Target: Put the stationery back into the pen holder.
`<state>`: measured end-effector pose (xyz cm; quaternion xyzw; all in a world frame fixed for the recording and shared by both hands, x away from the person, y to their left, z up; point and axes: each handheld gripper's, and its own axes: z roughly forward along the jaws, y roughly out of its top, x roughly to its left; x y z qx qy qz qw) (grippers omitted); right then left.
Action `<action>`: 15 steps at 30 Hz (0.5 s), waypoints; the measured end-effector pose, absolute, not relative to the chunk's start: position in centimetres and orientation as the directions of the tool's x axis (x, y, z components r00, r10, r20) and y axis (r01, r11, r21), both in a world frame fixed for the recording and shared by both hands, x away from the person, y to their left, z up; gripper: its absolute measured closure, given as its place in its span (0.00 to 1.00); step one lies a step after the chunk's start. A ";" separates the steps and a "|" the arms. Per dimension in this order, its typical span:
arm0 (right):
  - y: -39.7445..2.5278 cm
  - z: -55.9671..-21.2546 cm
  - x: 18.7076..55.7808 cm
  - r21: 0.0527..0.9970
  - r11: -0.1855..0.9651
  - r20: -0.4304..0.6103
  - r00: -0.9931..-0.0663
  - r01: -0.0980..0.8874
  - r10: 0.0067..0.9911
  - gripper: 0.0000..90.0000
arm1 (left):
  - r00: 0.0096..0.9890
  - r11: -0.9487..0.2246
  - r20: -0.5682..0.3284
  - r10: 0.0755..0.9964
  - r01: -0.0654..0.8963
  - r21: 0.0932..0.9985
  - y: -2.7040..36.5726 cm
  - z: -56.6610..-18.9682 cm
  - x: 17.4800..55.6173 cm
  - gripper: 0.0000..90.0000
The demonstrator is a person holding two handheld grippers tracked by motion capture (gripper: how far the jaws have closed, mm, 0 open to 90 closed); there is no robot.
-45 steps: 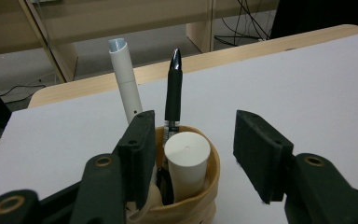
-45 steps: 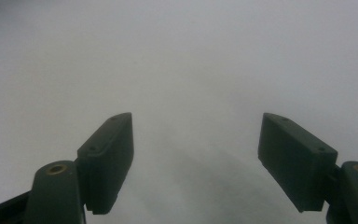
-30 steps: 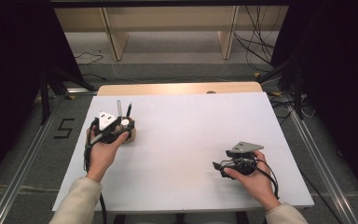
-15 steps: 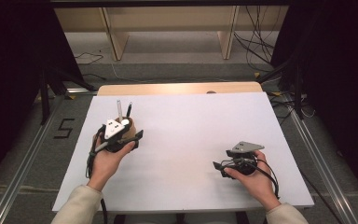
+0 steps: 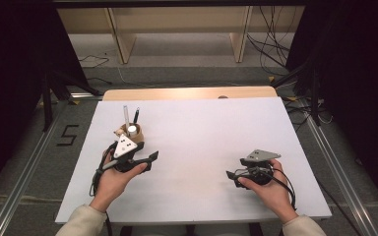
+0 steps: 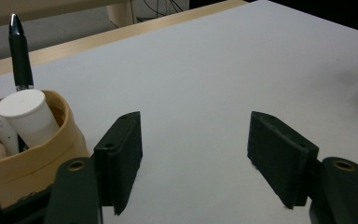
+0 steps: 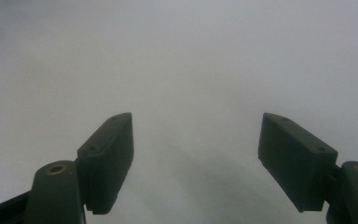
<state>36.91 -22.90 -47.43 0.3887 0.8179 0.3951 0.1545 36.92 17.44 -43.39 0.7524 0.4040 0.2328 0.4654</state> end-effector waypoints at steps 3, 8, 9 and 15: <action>-22.9 -47.4 36.8 0.764 0.385 0.056 -0.648 0.517 0.759 0.30 | 0.582 -0.264 -0.014 0.813 0.389 0.883 17.7 -43.7 36.6 0.38; -23.0 -47.5 36.8 0.765 0.384 0.056 -0.648 0.516 0.760 0.30 | 0.599 -0.298 0.012 0.801 0.380 0.876 18.0 -44.4 35.9 0.36; -23.1 -47.5 36.8 0.765 0.385 0.055 -0.648 0.516 0.760 0.30 | 0.601 -0.304 0.017 0.799 0.380 0.873 18.0 -44.6 35.8 0.36; -23.1 -47.5 36.7 0.765 0.385 0.056 -0.648 0.517 0.759 0.30 | 0.609 -0.344 0.044 0.792 0.384 0.857 18.4 -45.8 35.0 0.33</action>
